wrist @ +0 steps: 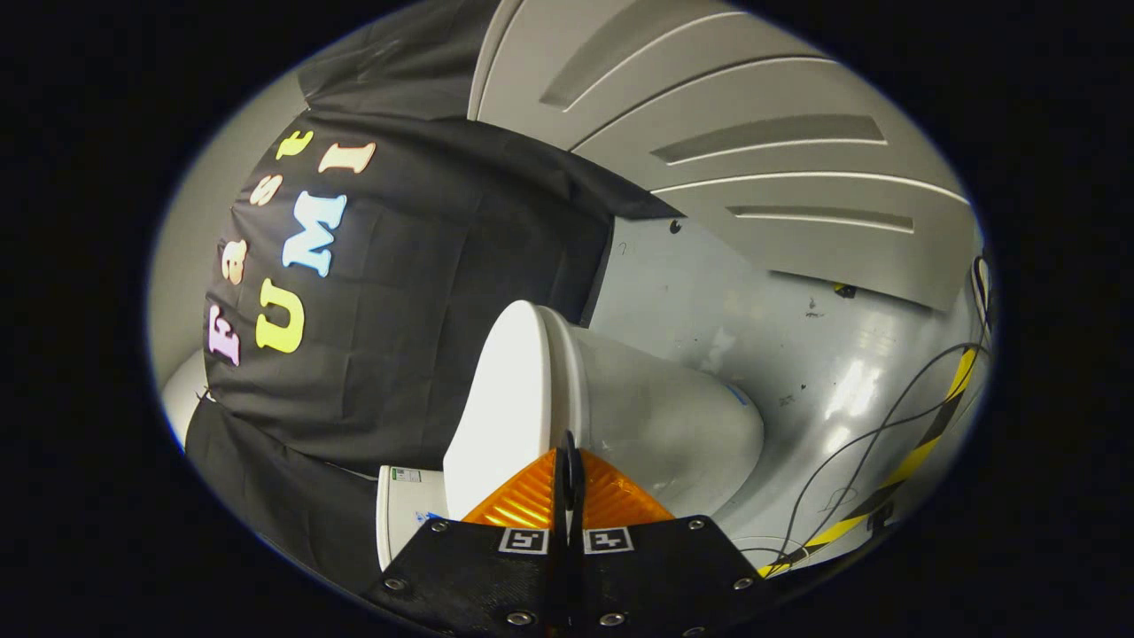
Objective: Open the toilet lid.
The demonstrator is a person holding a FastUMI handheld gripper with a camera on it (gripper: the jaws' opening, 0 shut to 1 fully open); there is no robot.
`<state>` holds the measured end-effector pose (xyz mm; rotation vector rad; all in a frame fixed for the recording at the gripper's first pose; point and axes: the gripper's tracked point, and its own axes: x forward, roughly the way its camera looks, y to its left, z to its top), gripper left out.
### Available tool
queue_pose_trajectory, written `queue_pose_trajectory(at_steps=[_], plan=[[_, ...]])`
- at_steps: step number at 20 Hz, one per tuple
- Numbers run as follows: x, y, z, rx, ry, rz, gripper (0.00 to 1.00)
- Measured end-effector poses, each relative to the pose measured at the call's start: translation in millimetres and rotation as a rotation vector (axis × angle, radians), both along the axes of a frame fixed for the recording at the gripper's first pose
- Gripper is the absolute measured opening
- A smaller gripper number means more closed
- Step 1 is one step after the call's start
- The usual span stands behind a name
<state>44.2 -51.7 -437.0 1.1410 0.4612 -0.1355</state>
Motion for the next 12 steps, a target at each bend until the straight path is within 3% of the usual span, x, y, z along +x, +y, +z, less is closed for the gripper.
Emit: queue_pose_trajectory(at_steps=[12], plan=[[3,1,41,-0.190,0.005,0.053,0.00]])
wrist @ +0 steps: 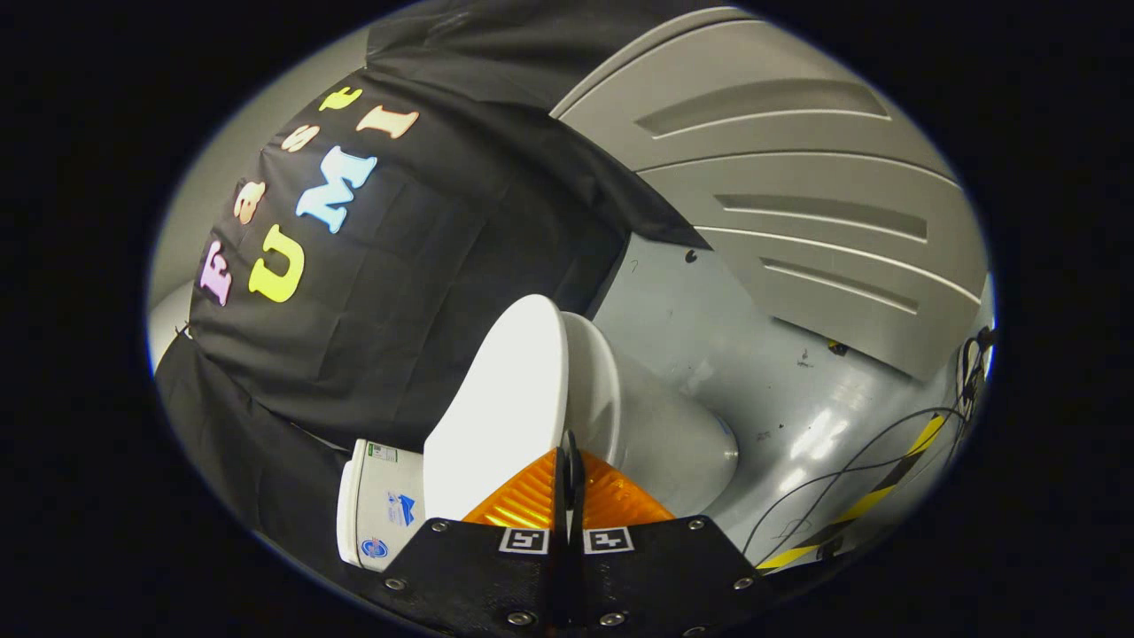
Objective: Open the toilet lid.
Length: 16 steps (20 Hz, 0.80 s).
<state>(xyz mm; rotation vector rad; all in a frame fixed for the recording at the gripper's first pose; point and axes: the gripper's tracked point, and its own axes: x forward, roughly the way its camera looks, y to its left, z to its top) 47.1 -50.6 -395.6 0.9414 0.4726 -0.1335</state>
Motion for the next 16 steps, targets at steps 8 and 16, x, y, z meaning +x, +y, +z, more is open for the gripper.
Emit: queue_pose_trajectory(at_steps=[8,16], plan=[[2,14,54,-0.135,-0.043,0.052,0.00],[6,25,101,-0.287,-0.085,0.107,0.00]])
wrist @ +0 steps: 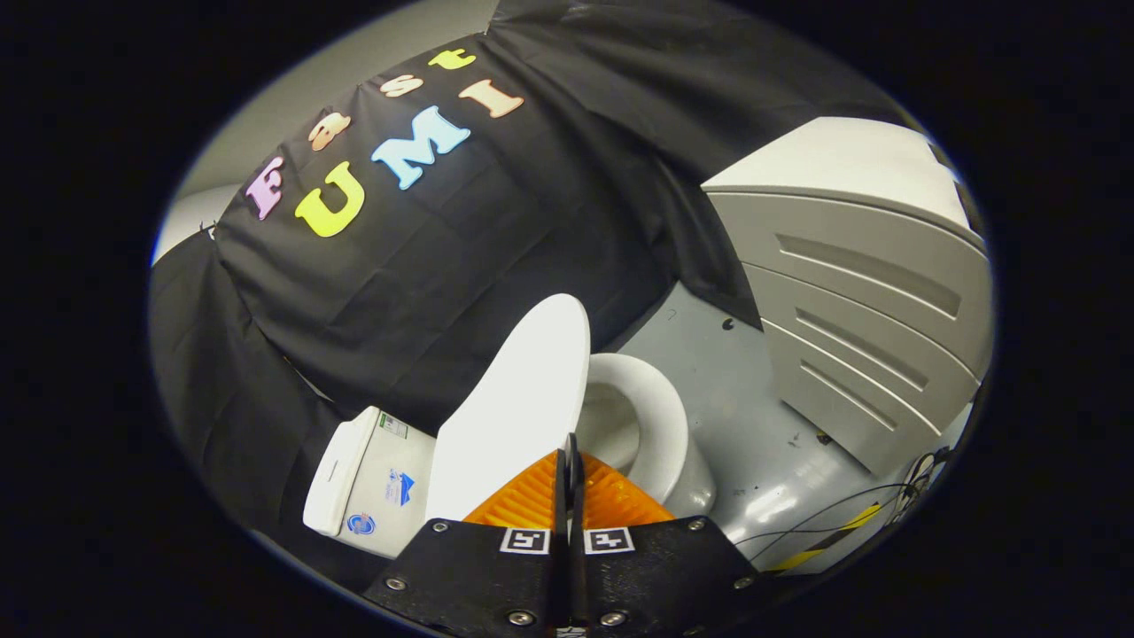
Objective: Open the toilet lid.
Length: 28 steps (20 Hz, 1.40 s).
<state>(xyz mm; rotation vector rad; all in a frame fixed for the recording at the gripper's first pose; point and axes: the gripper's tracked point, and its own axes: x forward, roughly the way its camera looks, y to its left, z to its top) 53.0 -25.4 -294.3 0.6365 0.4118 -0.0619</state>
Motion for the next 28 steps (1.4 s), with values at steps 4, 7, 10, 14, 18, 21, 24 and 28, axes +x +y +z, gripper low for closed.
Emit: queue_pose_trajectory(at_steps=[4,7,10,14,18,21,24,28], plan=[[-1,11,17,-0.037,-0.023,0.014,0.00],[-3,24,42,-0.065,-0.077,0.025,0.00],[-2,42,66,-0.153,-0.120,0.051,0.00],[-4,61,95,-0.247,-0.167,0.080,0.00],[-6,80,113,-0.376,-0.186,0.119,0.00],[-4,92,130,-0.427,-0.210,0.137,0.00],[-5,102,138,-0.477,-0.230,0.155,0.00],[-9,112,148,-0.499,-0.244,0.161,0.00]])
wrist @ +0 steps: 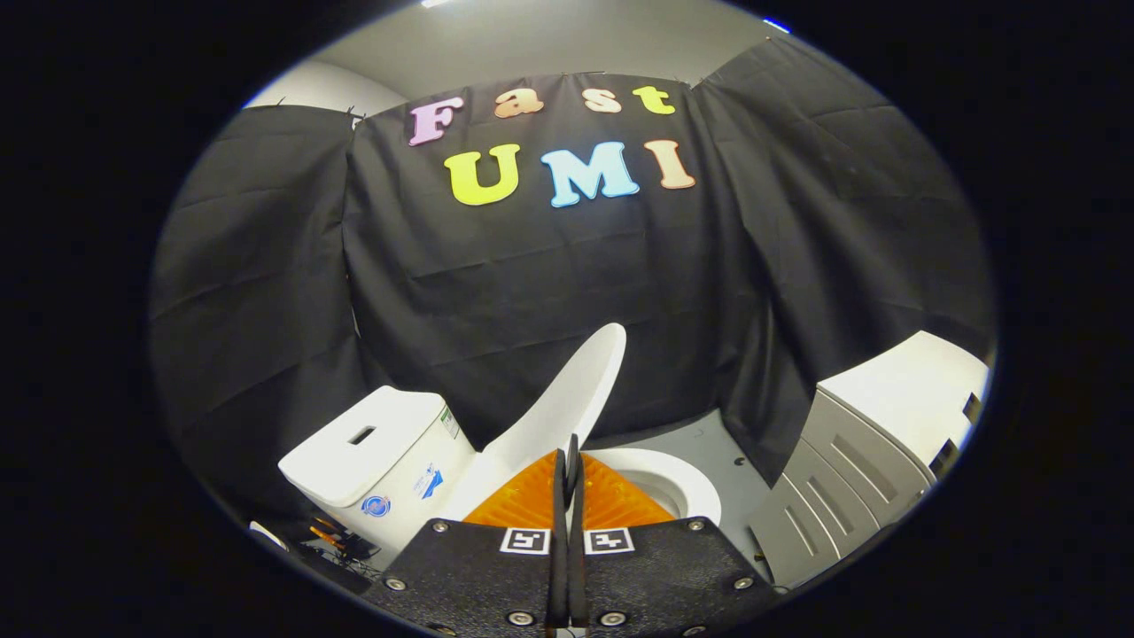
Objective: Open the toilet lid.
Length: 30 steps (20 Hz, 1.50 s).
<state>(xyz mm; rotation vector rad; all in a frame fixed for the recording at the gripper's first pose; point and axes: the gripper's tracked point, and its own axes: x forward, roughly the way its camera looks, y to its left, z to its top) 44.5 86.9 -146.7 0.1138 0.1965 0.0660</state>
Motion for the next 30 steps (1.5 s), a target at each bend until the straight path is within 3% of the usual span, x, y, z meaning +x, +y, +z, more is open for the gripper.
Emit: queue_pose_trajectory(at_steps=[15,30], plan=[[11,70,51,-0.242,-0.099,0.075,0.00],[26,172,87,-0.235,-0.176,0.100,0.00]])
